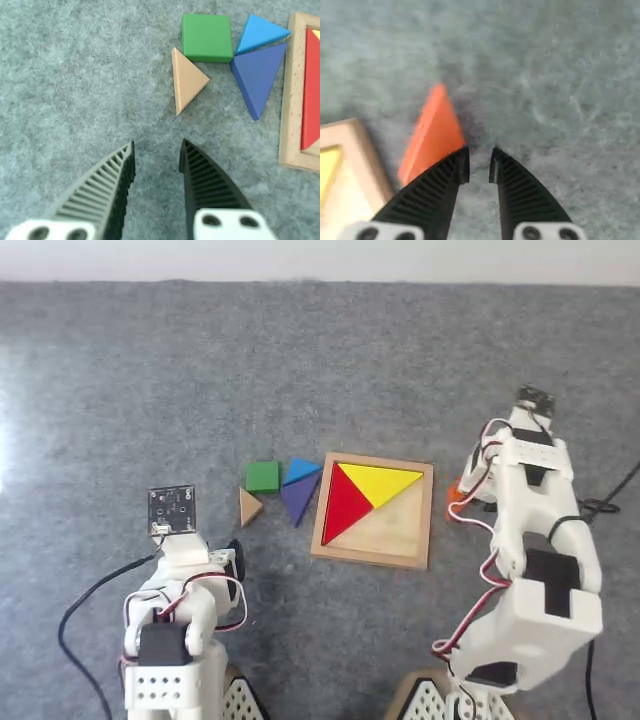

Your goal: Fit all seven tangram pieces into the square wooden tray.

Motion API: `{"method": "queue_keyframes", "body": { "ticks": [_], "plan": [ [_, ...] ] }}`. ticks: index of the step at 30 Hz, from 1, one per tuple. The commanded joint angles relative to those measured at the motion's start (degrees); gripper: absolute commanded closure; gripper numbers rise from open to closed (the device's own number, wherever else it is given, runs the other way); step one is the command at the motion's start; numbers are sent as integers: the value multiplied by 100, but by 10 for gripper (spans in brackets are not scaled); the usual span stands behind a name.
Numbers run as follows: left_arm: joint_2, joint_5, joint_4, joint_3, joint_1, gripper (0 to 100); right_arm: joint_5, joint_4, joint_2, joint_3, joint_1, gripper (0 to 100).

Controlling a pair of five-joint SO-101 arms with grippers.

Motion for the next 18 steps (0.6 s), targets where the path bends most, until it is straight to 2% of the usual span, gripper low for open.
{"method": "queue_keyframes", "body": {
  "ticks": [1,5,9,14,18],
  "plan": [
    [-79,53,26,-66,-26,857,-70,110,-22,-88,101,903],
    [-79,53,26,-66,-26,857,-35,101,-233,-105,-75,903],
    [-79,53,26,-66,-26,857,-35,127,-1051,9,-409,905],
    [-79,53,26,-66,-26,857,0,31,-2167,141,-1218,904],
    [-79,53,26,-66,-26,857,132,-268,-2062,334,-1727,904]
  ]
}}
